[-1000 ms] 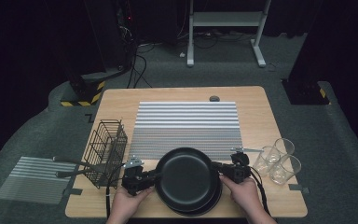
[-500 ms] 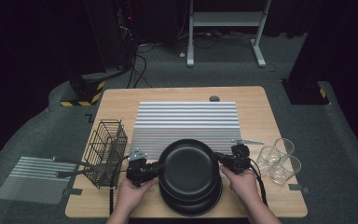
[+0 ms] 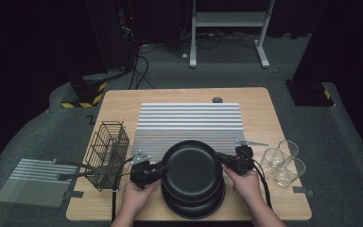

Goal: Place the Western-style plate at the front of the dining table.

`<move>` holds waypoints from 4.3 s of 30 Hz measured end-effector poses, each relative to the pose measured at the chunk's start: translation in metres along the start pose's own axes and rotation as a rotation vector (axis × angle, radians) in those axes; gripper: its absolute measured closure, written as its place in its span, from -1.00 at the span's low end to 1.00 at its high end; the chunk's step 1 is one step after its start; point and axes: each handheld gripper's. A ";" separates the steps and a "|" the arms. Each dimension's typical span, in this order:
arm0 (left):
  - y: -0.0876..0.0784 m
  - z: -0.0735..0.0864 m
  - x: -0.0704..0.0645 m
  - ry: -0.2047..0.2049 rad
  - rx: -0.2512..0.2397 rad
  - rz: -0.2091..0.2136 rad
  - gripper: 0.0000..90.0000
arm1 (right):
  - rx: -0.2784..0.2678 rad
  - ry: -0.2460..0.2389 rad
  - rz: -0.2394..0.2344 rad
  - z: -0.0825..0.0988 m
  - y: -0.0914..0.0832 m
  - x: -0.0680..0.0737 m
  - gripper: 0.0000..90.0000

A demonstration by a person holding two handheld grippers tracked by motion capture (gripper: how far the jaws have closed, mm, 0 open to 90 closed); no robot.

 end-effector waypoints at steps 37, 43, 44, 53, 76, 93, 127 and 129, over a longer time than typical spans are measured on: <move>0.000 0.002 -0.003 -0.011 -0.029 -0.022 0.49 | 0.032 -0.111 0.029 0.036 -0.019 0.012 0.57; 0.000 0.000 -0.004 -0.023 -0.009 -0.033 0.49 | 0.007 -0.104 0.037 0.037 -0.018 0.013 0.58; 0.000 0.000 -0.004 -0.031 -0.009 -0.035 0.48 | 0.007 -0.104 0.041 0.038 -0.019 0.013 0.58; 0.001 0.000 -0.003 -0.077 -0.010 -0.037 0.35 | 0.012 -0.093 0.065 0.038 -0.020 0.016 0.59; -0.010 0.015 -0.025 -0.034 0.039 -0.061 0.24 | 0.003 -0.109 0.057 0.039 -0.020 0.016 0.58; 0.000 0.010 -0.020 -0.053 0.008 -0.056 0.29 | -0.032 -0.126 0.054 0.033 -0.014 0.012 0.59; 0.005 0.009 -0.018 -0.010 -0.019 -0.077 0.32 | -0.027 -0.158 0.032 0.046 -0.015 0.015 0.36; 0.001 0.011 -0.019 -0.007 -0.019 -0.077 0.32 | -0.030 -0.167 0.032 0.047 -0.015 0.015 0.36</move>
Point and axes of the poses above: each handheld gripper's, and its own axes: y roughly forward along the jaws, z roughly out of its underside, x roughly to its left, and after that the axes turned 10 degrees about -x, right-handed
